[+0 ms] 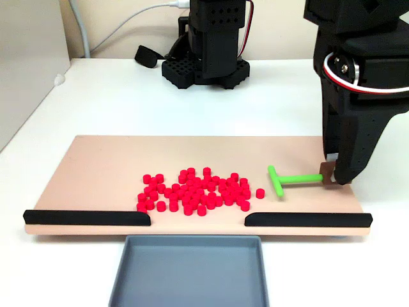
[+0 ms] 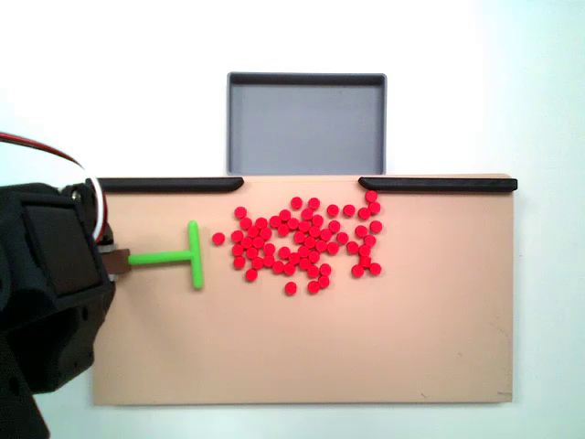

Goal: Gather the left side granules

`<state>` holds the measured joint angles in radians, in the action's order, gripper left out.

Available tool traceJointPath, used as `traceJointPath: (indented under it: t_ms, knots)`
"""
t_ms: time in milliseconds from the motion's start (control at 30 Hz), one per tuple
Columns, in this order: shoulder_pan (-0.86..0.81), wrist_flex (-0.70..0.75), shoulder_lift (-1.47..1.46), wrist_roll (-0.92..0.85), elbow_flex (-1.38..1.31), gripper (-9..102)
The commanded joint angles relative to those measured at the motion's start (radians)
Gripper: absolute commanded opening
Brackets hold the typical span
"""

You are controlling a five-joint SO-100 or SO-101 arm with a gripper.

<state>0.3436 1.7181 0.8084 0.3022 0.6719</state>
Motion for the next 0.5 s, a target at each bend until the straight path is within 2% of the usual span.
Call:
traceJointPath:
  t_ms: [0, 467]
  knots:
    - [-0.005, 0.003, 0.009, -0.014, -0.040, 0]
    - [-0.023, -0.002, 0.002, -0.035, -0.040, 0]
